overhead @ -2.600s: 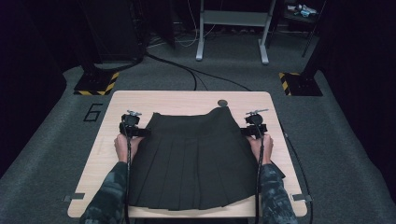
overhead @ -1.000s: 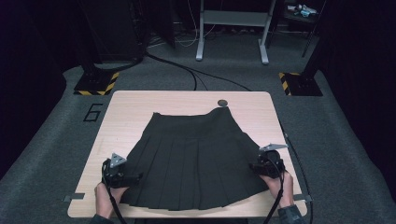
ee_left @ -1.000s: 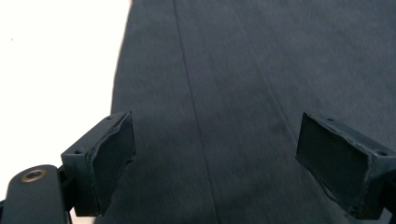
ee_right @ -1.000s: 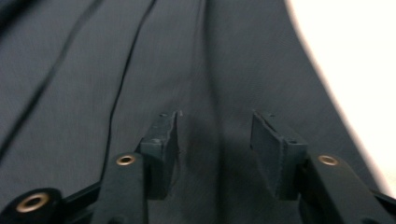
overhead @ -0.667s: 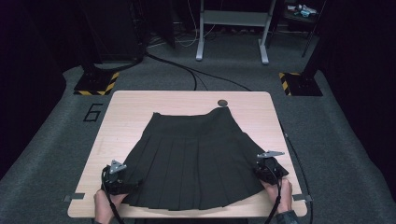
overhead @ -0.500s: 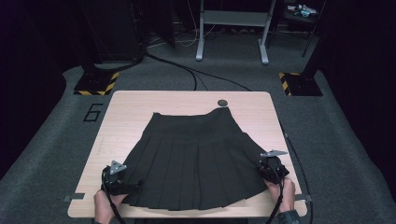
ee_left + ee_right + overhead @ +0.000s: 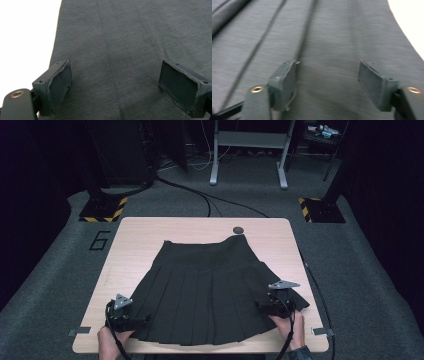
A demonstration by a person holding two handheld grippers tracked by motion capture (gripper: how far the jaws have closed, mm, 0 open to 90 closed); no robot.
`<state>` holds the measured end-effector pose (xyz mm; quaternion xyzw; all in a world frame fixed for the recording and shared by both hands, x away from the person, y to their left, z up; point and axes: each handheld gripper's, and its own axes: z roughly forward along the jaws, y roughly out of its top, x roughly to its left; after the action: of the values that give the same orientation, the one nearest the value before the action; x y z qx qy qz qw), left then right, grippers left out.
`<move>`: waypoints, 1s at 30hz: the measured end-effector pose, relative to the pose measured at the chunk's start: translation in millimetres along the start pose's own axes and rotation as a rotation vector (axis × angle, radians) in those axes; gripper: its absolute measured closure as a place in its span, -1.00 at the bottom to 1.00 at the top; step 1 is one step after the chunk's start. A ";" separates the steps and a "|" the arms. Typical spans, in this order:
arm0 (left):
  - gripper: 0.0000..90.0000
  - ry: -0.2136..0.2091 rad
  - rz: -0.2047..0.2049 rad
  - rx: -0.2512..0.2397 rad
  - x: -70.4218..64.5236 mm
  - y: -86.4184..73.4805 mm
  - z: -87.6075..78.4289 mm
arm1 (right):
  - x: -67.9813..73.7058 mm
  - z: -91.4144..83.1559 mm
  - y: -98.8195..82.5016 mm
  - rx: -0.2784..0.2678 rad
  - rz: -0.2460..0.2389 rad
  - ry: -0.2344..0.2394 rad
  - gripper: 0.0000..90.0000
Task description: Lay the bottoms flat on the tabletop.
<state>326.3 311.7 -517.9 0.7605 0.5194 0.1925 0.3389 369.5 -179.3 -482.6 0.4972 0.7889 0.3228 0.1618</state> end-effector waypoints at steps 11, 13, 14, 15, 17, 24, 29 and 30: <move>-0.79 -0.006 0.029 0.029 -12.5 -1.7 5.7 | 39.7 15.3 7.3 0.052 -0.104 -0.032 -0.61; -0.81 0.000 0.039 0.042 -13.7 -1.8 6.0 | 32.7 17.6 5.0 0.058 -0.095 -0.081 -0.67; -0.82 0.006 0.058 0.056 -13.2 -1.4 5.9 | 29.6 18.7 3.2 0.057 -0.082 -0.090 -0.73; -0.82 0.008 0.058 0.061 -14.1 -1.0 6.3 | 26.5 21.0 1.5 0.069 -0.079 -0.104 -0.82; -0.84 0.027 0.068 0.068 -16.6 -0.4 8.1 | 22.2 26.2 -2.8 0.095 -0.071 -0.101 -0.92; -0.86 0.041 0.062 0.082 -17.5 4.1 12.2 | 11.8 38.5 -7.9 0.127 -0.026 -0.055 -1.00; -0.86 0.050 0.054 0.071 -14.1 12.0 21.0 | 6.6 44.7 -1.3 0.122 -0.007 -0.065 -1.00; -0.86 0.053 0.042 0.062 -14.0 14.0 23.8 | 5.4 46.4 0.4 0.116 0.001 -0.066 -1.00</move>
<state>345.5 288.0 -523.6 0.7759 0.5180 0.2033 0.2971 394.0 -158.2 -516.2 0.5168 0.8002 0.2599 0.1584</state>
